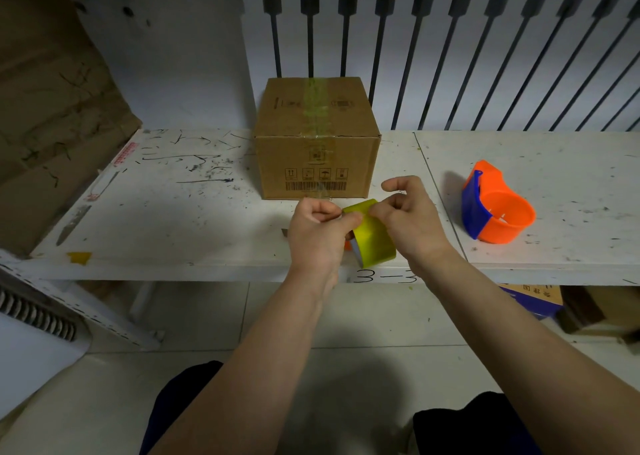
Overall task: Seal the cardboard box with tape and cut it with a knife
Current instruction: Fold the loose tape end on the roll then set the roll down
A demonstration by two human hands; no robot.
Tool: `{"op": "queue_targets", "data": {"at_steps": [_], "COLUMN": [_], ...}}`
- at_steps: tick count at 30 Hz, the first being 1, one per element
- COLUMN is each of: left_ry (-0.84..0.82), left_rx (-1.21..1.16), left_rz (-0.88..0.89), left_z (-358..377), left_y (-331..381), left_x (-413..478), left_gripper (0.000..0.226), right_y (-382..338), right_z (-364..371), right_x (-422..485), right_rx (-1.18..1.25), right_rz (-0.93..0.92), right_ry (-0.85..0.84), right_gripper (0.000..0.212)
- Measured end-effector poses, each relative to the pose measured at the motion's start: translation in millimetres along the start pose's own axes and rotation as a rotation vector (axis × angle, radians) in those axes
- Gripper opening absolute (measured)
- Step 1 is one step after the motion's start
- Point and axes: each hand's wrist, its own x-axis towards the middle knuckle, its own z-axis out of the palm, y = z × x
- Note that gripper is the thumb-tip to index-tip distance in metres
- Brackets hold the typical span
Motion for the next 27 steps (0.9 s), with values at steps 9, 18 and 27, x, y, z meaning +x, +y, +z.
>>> {"op": "queue_targets", "data": {"at_steps": [9, 18, 27], "left_ry": [-0.1, -0.203, -0.254], "left_rx": [-0.136, 0.147, 0.413], "left_rz": [-0.073, 0.007, 0.101], "left_z": [30.3, 91.9, 127.0], "left_y": [-9.2, -29.2, -44.5], "left_x": [0.2, 13.4, 27.7], "left_gripper": [0.028, 0.02, 0.011], "right_y": [4.3, 12.1, 49.5], "right_z": [-24.1, -94.6, -177.4], "right_x": [5.3, 37.2, 76.6], "right_rx": [-0.027, -0.483, -0.719], "right_rz": [-0.104, -0.276, -0.167], "right_ry": [-0.04, 0.224, 0.509], "right_gripper": [0.024, 0.029, 0.034]}}
